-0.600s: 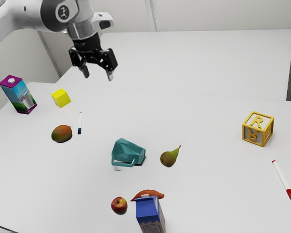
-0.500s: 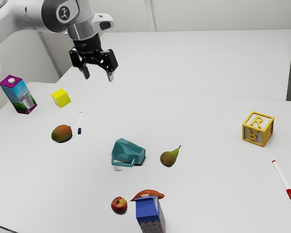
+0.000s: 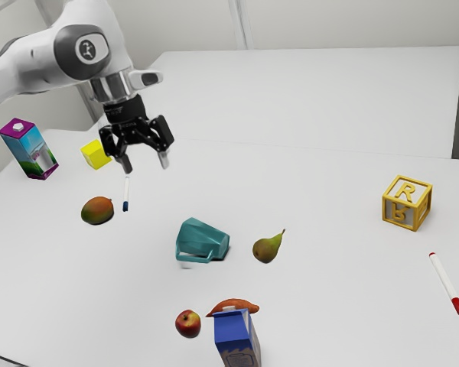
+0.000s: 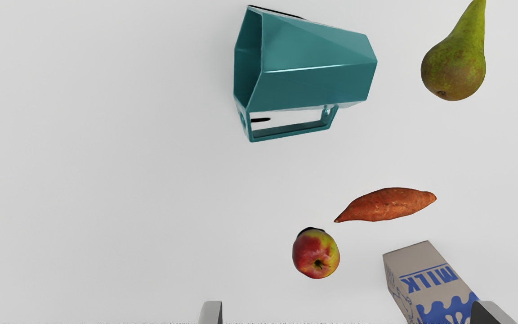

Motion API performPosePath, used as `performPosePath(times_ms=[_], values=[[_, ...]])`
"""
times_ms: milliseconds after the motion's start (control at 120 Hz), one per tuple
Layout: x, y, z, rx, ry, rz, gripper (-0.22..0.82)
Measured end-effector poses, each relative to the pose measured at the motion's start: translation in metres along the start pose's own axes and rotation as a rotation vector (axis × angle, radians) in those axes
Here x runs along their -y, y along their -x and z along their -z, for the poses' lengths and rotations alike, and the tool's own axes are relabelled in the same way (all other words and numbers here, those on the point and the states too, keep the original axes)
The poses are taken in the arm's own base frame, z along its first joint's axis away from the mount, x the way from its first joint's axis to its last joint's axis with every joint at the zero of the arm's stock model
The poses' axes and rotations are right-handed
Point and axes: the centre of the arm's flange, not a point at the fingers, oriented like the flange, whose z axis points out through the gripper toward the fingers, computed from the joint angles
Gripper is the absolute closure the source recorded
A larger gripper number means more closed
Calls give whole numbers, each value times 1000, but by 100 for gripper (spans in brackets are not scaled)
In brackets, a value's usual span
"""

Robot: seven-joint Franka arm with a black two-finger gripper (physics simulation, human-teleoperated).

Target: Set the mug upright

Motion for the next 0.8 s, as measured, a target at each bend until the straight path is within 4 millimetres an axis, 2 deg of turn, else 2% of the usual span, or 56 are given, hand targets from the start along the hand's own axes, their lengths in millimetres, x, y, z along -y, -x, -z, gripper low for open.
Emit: performPosePath(times_ms=[283,467,608,675,800], values=[[47,-14,-75,12,176,-58,0],[82,-26,-112,-80,290,-107,0],[105,-44,-141,-138,361,-130,0],[104,-51,-154,-154,393,-153,0],[79,-57,-176,-167,425,-248,0]])
